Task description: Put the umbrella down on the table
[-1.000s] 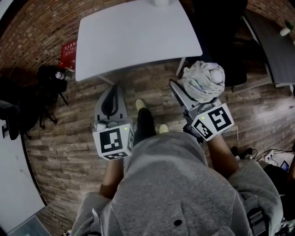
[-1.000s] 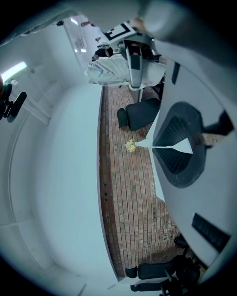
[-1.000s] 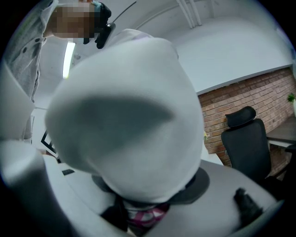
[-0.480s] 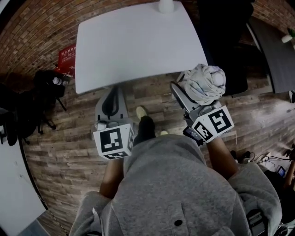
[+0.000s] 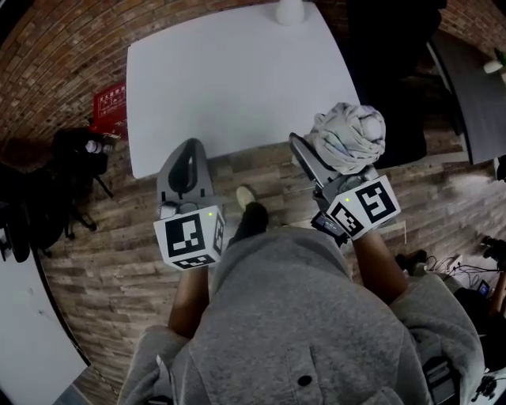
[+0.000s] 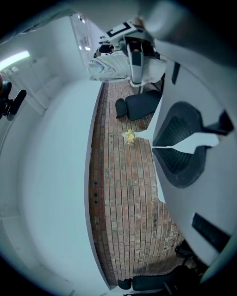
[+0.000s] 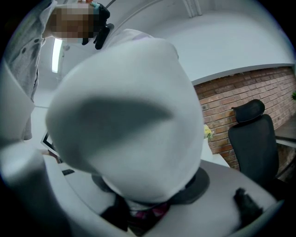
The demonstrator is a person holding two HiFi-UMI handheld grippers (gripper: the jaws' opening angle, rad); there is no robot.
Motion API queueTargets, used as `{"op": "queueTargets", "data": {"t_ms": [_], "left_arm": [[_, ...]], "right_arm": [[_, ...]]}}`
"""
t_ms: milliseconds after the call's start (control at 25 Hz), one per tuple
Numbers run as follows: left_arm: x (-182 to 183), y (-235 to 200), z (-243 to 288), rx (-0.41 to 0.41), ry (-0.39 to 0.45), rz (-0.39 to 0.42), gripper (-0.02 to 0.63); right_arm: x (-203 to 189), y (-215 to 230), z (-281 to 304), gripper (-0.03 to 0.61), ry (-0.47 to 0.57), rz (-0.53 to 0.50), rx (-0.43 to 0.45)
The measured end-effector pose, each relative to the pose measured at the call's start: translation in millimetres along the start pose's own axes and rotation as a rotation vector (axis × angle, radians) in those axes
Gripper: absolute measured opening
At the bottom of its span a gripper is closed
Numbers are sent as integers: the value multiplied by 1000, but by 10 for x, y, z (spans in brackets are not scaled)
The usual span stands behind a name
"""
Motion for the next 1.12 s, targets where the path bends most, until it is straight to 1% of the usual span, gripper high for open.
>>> {"op": "queueTargets", "data": {"t_ms": [240,680,840,1120], "left_arm": [[28,-339,224,-9,2,-10,21],[65,-955,461,-36,20,-27,21],[31,-1053,509,-47,24,-32,21],[-10,-1131,526,-68,29,-43,21]], "right_arm": [[62,-28,391,259,-4,-6,-14],[224,-178,1025,259,1,-42,-50],[247,-205,1120,259,11,-47,-65],[227,-200,1143,259,-11,-76,-97]]}}
Point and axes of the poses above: the fingertips, and each gripper's own axes: z forward along the fingers, y to its right, x out of its top, the point moved 1 cm from there along -z, backward along the fingers, and after that the axes turned 6 degrees about -y, right-handed, at the moved point
